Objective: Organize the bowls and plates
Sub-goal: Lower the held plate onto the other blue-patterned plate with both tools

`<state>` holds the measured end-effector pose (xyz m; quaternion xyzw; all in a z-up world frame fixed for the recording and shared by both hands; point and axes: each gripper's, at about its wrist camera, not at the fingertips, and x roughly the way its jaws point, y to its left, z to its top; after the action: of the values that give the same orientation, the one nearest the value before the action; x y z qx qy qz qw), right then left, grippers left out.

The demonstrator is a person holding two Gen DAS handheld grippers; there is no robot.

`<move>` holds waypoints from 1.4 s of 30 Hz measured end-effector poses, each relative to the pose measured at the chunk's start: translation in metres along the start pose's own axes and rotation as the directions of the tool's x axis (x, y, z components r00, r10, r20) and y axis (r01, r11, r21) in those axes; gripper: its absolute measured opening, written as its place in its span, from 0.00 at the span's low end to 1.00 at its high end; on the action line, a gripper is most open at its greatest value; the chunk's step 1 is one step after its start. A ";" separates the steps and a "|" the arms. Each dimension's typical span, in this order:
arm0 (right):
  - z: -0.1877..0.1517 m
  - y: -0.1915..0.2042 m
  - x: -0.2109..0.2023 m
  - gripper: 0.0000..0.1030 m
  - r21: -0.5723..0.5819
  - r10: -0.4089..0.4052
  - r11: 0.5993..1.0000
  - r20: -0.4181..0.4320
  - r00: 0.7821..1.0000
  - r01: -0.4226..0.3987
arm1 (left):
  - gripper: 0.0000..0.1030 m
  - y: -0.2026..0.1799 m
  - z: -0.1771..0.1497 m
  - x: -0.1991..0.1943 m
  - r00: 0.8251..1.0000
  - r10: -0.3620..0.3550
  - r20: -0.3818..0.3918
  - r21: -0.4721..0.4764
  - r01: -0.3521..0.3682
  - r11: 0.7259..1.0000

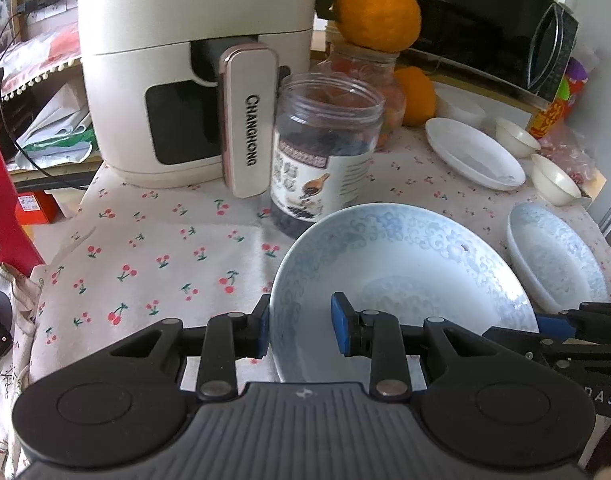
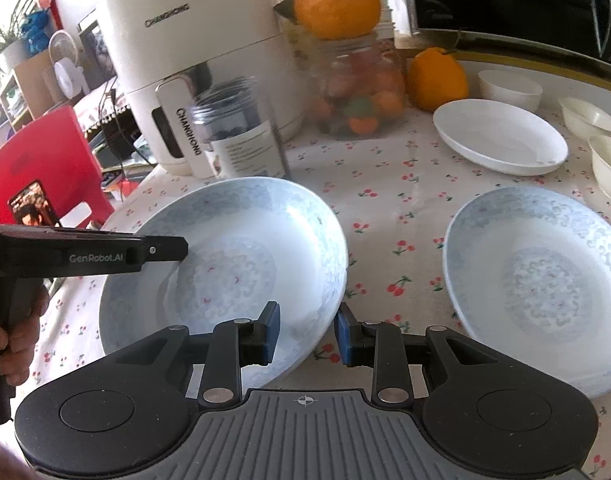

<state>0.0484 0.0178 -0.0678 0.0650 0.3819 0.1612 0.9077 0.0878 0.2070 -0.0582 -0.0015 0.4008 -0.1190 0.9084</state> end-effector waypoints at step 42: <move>0.030 -0.173 -0.057 0.28 0.245 -0.130 0.960 -0.036 0.991 0.135 | 0.27 -0.155 0.041 0.053 0.987 -0.130 -0.092 0.058 0.135 0.989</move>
<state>0.0740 -0.1644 -0.0502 0.1502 0.4112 0.0520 0.8976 0.1186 0.0409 -0.0541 0.0061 0.4354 -0.1919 0.8795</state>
